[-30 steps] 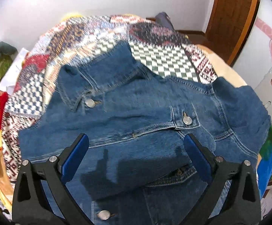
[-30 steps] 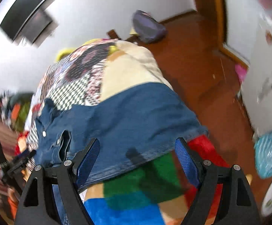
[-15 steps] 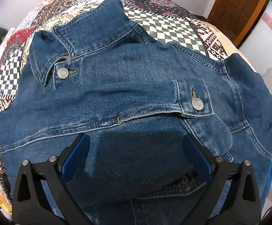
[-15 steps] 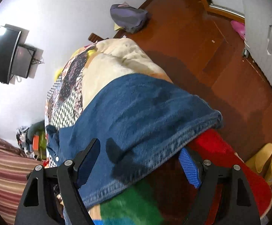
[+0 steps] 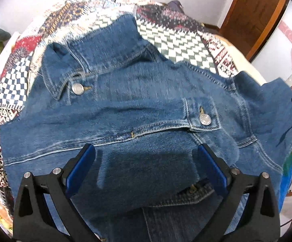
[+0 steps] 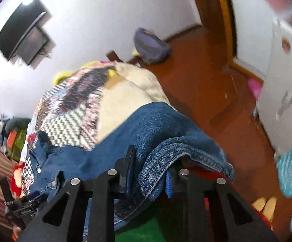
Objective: Fold large clothes
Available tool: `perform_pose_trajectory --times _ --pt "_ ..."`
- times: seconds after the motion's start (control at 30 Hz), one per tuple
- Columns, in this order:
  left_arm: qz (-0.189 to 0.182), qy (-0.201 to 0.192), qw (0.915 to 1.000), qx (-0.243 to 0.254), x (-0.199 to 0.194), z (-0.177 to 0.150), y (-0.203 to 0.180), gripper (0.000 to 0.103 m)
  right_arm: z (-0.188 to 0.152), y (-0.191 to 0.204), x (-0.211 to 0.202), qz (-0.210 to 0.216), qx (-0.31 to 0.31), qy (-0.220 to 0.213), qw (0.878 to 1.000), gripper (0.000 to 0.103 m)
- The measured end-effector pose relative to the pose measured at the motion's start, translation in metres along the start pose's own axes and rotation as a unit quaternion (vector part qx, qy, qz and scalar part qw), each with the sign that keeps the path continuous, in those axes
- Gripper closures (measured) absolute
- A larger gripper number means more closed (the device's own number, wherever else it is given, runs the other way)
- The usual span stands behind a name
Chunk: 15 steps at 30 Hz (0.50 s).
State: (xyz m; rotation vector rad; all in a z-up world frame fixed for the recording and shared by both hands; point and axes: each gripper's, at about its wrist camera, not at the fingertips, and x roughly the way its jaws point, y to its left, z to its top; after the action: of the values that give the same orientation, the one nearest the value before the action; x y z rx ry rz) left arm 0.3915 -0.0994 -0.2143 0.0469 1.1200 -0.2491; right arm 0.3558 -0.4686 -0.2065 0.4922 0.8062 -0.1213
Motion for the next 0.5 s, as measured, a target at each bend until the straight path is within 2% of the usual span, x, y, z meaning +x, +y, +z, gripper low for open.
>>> perform_pose_trajectory --times 0.27,0.5 --pt "0.008 -0.059 0.9982 0.009 -0.053 -0.005 0.012 0.001 0.016 0.088 -0.049 0.037 -0.095 -0.065 0.993 0.085" --pt "0.02 -0.105 0.9942 0.015 -0.094 -0.017 0.027 0.001 0.023 0.165 -0.058 0.135 -0.099 -0.059 0.984 0.086"
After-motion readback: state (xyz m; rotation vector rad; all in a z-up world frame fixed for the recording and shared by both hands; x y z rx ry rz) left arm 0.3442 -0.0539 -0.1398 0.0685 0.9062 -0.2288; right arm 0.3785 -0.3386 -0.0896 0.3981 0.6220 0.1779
